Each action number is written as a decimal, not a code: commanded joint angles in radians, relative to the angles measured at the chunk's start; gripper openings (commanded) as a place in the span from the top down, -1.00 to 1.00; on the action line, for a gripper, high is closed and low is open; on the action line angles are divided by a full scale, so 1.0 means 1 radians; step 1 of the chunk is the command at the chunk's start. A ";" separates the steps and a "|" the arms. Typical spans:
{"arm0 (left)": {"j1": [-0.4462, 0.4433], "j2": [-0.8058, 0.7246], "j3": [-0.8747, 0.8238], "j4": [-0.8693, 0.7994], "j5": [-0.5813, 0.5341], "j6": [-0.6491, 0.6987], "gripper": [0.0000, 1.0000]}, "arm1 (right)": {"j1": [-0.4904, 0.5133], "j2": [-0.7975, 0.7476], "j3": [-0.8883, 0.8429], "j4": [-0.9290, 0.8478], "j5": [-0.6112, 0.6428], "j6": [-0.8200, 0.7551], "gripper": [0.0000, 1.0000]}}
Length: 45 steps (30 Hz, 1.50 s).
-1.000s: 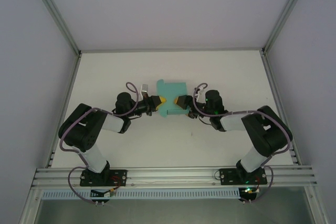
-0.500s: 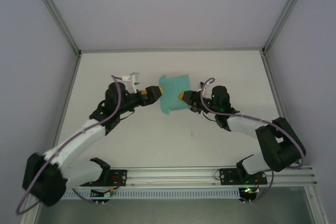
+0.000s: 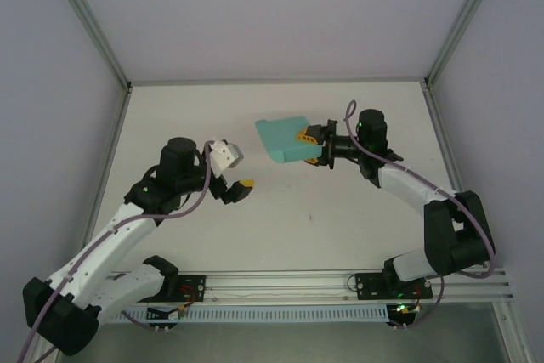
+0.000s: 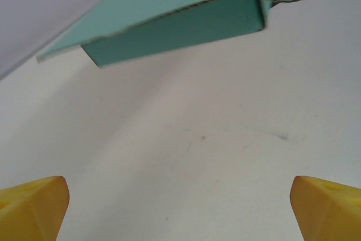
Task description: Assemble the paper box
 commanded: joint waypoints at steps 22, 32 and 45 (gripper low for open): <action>-0.013 0.355 0.225 0.082 0.173 0.286 -0.86 | 0.125 0.346 -0.001 0.954 -0.061 0.733 0.55; -0.016 0.379 0.258 0.045 0.136 0.357 -0.67 | 0.128 0.246 -0.023 0.867 -0.040 0.716 0.57; -0.041 0.412 0.220 0.101 0.048 0.406 -0.59 | 0.129 0.173 0.000 0.674 -0.045 0.637 0.55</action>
